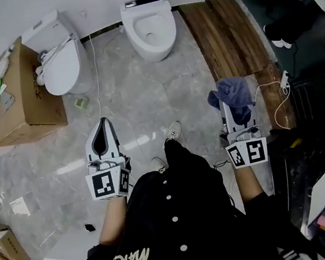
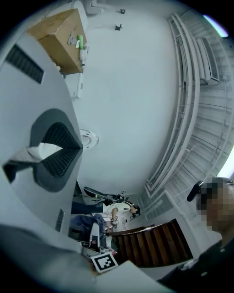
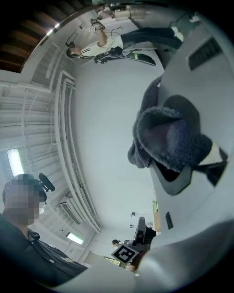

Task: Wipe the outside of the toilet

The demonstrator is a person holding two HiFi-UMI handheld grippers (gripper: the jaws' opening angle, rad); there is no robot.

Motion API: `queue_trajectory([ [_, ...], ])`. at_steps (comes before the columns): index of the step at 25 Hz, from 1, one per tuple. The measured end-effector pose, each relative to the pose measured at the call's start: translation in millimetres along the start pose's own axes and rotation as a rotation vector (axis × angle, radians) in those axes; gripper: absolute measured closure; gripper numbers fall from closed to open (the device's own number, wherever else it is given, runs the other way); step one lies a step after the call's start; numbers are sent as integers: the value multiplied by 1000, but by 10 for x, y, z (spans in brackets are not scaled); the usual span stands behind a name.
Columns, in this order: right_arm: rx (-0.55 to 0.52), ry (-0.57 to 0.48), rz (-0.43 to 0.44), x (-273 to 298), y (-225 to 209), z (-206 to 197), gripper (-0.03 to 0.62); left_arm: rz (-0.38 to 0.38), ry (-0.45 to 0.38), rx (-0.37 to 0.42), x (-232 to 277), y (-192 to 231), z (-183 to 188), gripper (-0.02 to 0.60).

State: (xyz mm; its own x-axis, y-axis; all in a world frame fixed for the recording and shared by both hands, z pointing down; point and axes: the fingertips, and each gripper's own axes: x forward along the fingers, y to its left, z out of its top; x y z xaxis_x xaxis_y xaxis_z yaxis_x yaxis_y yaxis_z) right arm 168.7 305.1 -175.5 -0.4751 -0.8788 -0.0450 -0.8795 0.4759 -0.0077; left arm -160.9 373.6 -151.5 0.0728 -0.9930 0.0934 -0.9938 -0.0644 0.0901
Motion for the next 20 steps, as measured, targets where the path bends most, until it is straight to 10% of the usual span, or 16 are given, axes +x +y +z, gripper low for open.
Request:
queue_trajectory([
  [20,41,16,62,1513,-881,-142,464,42,2,-3,1537,-89,156,572],
])
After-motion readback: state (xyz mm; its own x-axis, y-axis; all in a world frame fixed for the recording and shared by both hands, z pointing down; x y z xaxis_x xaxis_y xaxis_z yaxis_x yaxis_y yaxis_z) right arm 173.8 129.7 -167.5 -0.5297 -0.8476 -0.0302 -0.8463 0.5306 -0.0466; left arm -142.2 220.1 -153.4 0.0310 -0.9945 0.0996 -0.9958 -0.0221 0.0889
